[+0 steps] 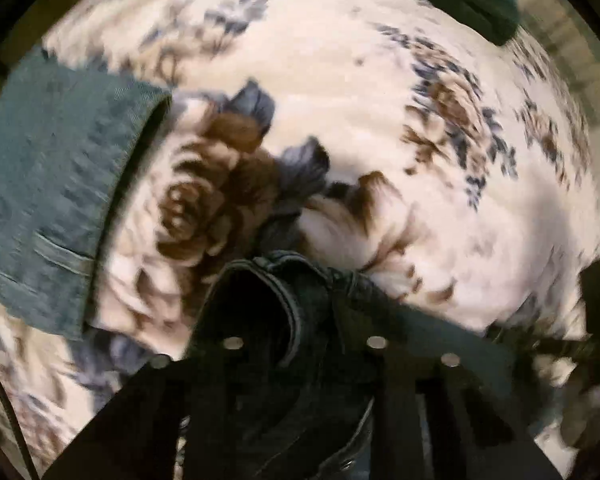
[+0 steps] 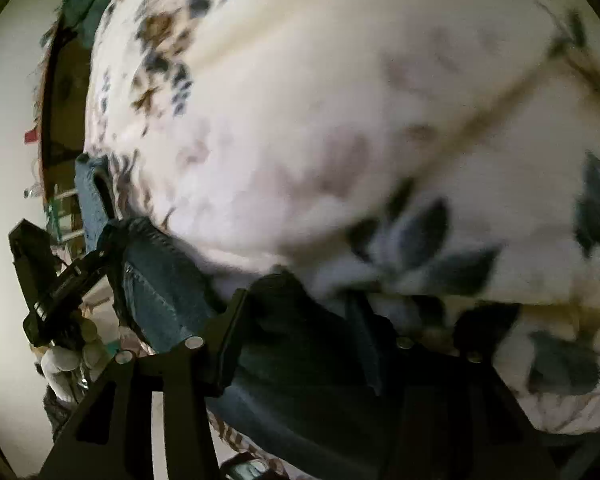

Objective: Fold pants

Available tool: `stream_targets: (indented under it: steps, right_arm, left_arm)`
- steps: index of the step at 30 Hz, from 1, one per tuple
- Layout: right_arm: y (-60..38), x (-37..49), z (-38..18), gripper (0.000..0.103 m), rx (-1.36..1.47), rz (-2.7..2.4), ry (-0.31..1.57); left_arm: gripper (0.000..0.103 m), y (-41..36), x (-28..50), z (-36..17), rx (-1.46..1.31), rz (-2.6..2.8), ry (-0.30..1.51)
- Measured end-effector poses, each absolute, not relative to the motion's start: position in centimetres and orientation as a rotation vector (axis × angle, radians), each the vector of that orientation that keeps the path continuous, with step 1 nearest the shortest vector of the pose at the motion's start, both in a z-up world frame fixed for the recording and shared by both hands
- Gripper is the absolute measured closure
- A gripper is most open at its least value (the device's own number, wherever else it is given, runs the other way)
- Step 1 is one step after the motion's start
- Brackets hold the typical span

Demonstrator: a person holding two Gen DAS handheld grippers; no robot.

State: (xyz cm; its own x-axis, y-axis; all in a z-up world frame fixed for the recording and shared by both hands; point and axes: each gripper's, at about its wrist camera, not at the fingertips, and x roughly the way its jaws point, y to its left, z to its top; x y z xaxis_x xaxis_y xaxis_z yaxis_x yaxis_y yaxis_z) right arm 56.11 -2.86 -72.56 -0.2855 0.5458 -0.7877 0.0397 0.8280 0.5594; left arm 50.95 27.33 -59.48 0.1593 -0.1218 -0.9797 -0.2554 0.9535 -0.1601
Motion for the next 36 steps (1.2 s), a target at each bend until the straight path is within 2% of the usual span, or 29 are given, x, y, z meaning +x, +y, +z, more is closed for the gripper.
stream_targets:
  steps: [2, 3, 6, 8, 11, 14, 15, 17, 19, 20, 22, 24, 25, 26, 28, 29, 31, 36]
  right_arm:
    - [-2.5, 55.8, -71.8, 0.082, 0.426, 0.537, 1.78]
    - [-2.5, 55.7, -71.3, 0.094, 0.398, 0.496, 1.747]
    - [-3.5, 55.2, -69.1, 0.096, 0.427, 0.415, 1.629]
    - [-5.2, 54.8, -68.3, 0.101, 0.497, 0.334, 1.562]
    - [-9.5, 55.2, -68.5, 0.103, 0.621, 0.188, 1.486]
    - [-11.3, 56.2, -71.1, 0.102, 0.848, 0.31, 1.591]
    - [-10.7, 56.5, -71.3, 0.102, 0.845, 0.346, 1.623]
    - [-9.2, 57.0, -71.0, 0.093, 0.734, 0.417, 1.681]
    - [-7.3, 57.1, -70.4, 0.05, 0.625, 0.48, 1.703]
    - [-6.3, 57.0, -69.9, 0.044, 0.566, 0.502, 1.705]
    - [-4.7, 56.8, -69.7, 0.041, 0.466, 0.544, 1.722]
    - [-3.2, 56.1, -70.0, 0.041, 0.355, 0.59, 1.746]
    - [-2.2, 55.7, -70.6, 0.041, 0.29, 0.591, 1.766]
    - [-1.5, 55.1, -71.1, 0.042, 0.231, 0.589, 1.777]
    - [-0.9, 54.1, -71.4, 0.064, 0.161, 0.598, 1.775]
    - [-0.9, 53.5, -70.9, 0.068, 0.139, 0.597, 1.734]
    - [-1.2, 52.5, -70.1, 0.1, 0.122, 0.596, 1.692]
    - [-2.7, 49.0, -66.3, 0.1, 0.169, 0.637, 1.518]
  left_arm:
    - [0.087, 27.3, 49.9, -58.5, -0.298, 0.113, 1.384]
    - [0.087, 27.5, 49.3, -58.1, -0.302, 0.123, 1.372]
    - [0.088, 28.9, 47.8, -57.4, -0.323, 0.16, 1.352]
    - [0.087, 30.1, 46.8, -57.5, -0.341, 0.18, 1.355]
    - [0.087, 31.0, 46.4, -58.5, -0.374, 0.194, 1.367]
    - [0.077, 31.4, 46.4, -58.4, -0.418, 0.188, 1.365]
    - [0.067, 31.4, 46.4, -58.4, -0.432, 0.191, 1.372]
    - [0.062, 31.9, 46.4, -58.6, -0.471, 0.224, 1.388]
    - [0.062, 32.2, 46.1, -58.3, -0.531, 0.25, 1.391]
    - [0.062, 32.1, 45.7, -57.8, -0.553, 0.26, 1.379]
    - [0.056, 31.4, 45.2, -56.3, -0.563, 0.287, 1.343]
    - [0.029, 30.3, 44.8, -54.9, -0.544, 0.312, 1.325]
    - [0.019, 29.6, 44.7, -54.2, -0.547, 0.309, 1.31]
    - [0.008, 28.5, 44.6, -53.6, -0.557, 0.297, 1.307]
    - [0.007, 26.7, 44.9, -53.5, -0.578, 0.268, 1.338]
    - [0.007, 25.6, 45.1, -53.8, -0.594, 0.251, 1.364]
    - [0.007, 23.2, 45.9, -55.2, -0.641, 0.221, 1.444]
    - [0.007, 20.5, 48.2, -58.4, -0.835, 0.183, 1.548]
